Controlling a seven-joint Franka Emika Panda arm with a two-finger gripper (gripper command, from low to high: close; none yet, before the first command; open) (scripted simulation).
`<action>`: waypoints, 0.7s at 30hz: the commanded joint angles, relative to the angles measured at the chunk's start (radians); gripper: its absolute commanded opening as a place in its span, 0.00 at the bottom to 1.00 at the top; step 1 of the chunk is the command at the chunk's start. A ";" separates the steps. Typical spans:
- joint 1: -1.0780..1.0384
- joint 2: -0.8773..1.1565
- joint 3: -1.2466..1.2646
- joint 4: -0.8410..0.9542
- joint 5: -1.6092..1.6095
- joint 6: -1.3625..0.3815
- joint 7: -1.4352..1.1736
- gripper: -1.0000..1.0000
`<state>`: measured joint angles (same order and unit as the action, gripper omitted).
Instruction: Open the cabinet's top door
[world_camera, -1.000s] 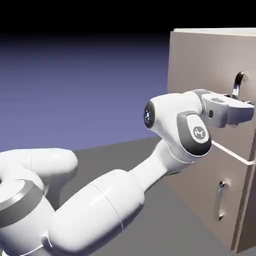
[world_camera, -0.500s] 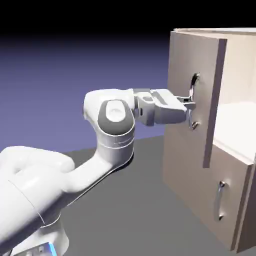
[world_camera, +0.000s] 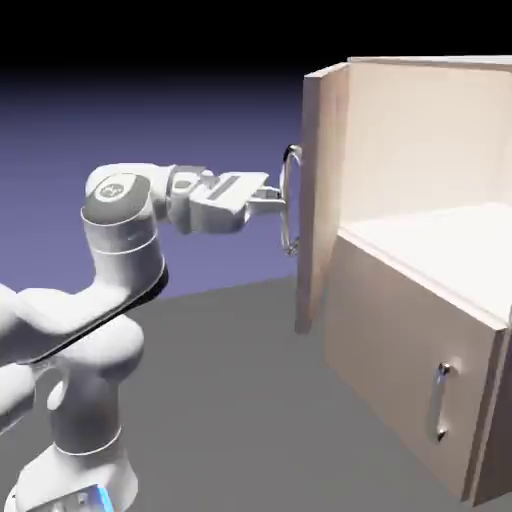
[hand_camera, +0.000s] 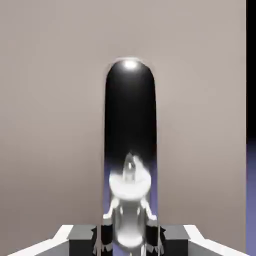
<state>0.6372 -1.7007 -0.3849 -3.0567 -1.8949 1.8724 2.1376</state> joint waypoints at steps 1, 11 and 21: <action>0.003 0.004 0.037 -0.005 0.030 -0.022 0.009 0.00; 0.101 0.115 0.393 0.003 0.334 -0.278 0.117 0.00; -0.248 0.101 0.550 0.001 0.535 0.036 0.096 0.00</action>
<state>0.3892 -1.6005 0.1659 -3.0544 -1.3618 1.9095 2.2332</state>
